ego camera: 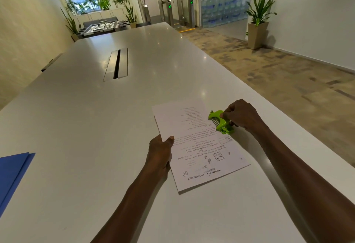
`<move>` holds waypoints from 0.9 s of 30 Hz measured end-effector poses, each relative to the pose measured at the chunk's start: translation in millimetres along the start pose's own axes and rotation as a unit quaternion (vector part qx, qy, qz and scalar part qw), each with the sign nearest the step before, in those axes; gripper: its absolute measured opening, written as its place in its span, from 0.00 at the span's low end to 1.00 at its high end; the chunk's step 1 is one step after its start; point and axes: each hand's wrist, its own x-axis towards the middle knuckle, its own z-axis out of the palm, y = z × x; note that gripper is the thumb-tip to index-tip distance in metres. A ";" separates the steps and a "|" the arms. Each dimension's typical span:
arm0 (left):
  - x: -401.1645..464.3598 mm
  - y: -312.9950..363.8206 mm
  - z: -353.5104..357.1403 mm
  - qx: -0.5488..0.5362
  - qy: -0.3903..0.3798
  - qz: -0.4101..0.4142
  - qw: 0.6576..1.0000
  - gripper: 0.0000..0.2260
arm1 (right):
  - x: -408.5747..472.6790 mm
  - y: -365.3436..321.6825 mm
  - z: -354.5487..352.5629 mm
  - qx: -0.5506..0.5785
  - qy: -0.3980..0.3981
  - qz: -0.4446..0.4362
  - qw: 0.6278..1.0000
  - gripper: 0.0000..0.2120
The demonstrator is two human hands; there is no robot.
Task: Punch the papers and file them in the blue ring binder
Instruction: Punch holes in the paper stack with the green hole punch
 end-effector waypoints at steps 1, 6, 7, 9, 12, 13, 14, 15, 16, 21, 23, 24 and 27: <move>0.1 -0.1 1.8 0.002 0.000 0.000 1.000 0.07 | 0.2 0.3 0.2 -0.004 0.000 -0.001 1.000 0.11; 3.8 -0.8 3.6 0.001 -0.001 -0.001 1.000 0.07 | 3.9 1.5 -0.4 -0.009 -0.014 -0.006 1.000 0.13; 4.6 -0.7 3.3 0.003 -0.003 -0.002 1.000 0.07 | 5.9 1.9 -1.2 -0.007 -0.025 -0.006 1.000 0.13; 5.5 -0.5 3.3 0.005 -0.009 -0.002 1.000 0.07 | 9.3 1.1 -5.3 0.002 -0.057 -0.005 0.998 0.13; 5.6 -1.3 4.1 0.009 -0.016 0.003 1.000 0.08 | 16.4 -4.0 -14.6 0.021 -0.119 0.016 0.993 0.13; 6.5 -2.0 4.1 0.009 -0.017 0.004 1.000 0.08 | 19.4 -6.7 -17.4 0.017 -0.142 0.026 0.989 0.15; 7.0 -2.5 4.1 0.007 -0.018 0.003 1.000 0.09 | 22.1 -10.4 -20.0 0.006 -0.162 0.038 0.986 0.17; 7.8 -3.2 3.7 0.005 -0.018 0.001 1.000 0.09 | 24.8 -13.9 -21.9 -0.011 -0.180 0.050 0.982 0.19; 8.1 -3.6 3.5 0.003 -0.018 -0.001 1.000 0.09 | 27.4 -17.8 -23.2 -0.030 -0.197 0.065 0.978 0.21; 12.3 -7.0 2.6 0.014 -0.022 0.005 1.000 0.09 | 42.3 -31.0 -25.6 -0.123 -0.256 0.113 0.952 0.24; 14.0 -8.0 2.9 0.015 -0.020 0.004 1.000 0.09 | 48.8 -34.1 -24.1 -0.152 -0.265 0.125 0.944 0.27; 14.7 -8.8 3.0 0.014 -0.021 0.003 1.000 0.09 | 51.1 -35.8 -23.0 -0.162 -0.268 0.129 0.941 0.26; 17.1 -10.6 2.2 0.007 -0.025 0.002 1.000 0.09 | 62.5 -38.2 -13.0 -0.191 -0.261 0.144 0.935 0.14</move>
